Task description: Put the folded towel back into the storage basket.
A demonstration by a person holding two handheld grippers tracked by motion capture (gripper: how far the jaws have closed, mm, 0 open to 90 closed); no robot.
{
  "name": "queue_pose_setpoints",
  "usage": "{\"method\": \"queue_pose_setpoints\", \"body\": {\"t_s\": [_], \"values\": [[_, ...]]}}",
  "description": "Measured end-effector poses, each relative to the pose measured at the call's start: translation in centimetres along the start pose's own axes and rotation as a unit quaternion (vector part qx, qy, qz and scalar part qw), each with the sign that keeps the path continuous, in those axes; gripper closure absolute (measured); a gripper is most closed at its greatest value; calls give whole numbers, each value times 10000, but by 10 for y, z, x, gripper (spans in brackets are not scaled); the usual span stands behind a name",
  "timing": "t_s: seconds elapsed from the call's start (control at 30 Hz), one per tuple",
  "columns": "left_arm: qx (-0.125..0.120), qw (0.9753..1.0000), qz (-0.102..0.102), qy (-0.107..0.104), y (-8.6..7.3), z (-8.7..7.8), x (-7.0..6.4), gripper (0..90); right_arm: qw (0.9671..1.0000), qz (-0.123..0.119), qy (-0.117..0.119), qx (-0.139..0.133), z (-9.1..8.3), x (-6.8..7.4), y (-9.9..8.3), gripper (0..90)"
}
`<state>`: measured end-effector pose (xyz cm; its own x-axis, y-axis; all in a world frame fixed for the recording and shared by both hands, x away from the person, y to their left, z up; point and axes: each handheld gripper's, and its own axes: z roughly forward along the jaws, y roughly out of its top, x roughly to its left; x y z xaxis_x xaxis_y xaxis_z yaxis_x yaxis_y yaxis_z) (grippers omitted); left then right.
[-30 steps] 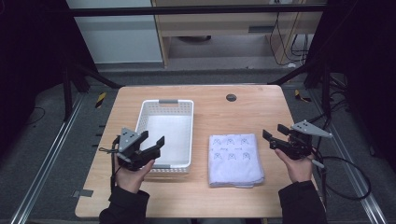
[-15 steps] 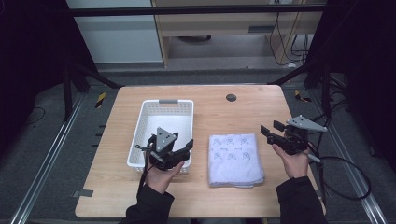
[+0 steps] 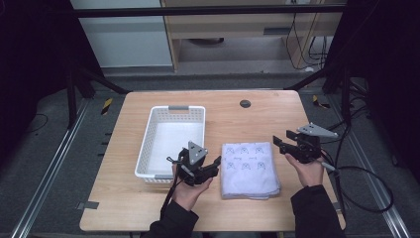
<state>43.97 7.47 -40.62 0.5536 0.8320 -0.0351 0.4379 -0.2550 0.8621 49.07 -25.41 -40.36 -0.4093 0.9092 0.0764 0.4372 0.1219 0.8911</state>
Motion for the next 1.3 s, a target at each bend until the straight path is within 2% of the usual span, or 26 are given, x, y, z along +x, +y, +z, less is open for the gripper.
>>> {"method": "queue_pose_setpoints", "body": {"t_s": [0.27, 0.37, 0.43, 0.5, 0.53, 0.93, 1.0, 1.3], "values": [[211, 9997, 61, -77, -12, 16, -14, 449, 9999, 69, -48, 89, 7, -2, -6, 408], [366, 9992, 155, 6, -21, 23, -21, 452, 9998, 76, -48, 170, 12, -2, -11, 401], [394, 9991, 148, 28, -23, 25, -23, 452, 9997, 153, 0, 196, 15, -3, -15, 402], [492, 9987, 139, -2, -29, 30, -26, 452, 9996, 64, -46, 265, 18, -2, -18, 401], [518, 9985, 146, 3, -30, 32, -28, 452, 9995, 94, -41, 306, 20, -2, -19, 402], [715, 9973, 153, 10, -41, 44, -34, 455, 9983, 91, -41, 573, 35, 0, -33, 405], [775, 9969, 158, 1, -44, 46, -35, 448, 9980, 21, -64, 623, 38, -1, -36, 403], [908, 9958, 95, -12, -55, 55, -37, 442, 9966, 4, -27, 824, 54, 8, -46, 398]]}}
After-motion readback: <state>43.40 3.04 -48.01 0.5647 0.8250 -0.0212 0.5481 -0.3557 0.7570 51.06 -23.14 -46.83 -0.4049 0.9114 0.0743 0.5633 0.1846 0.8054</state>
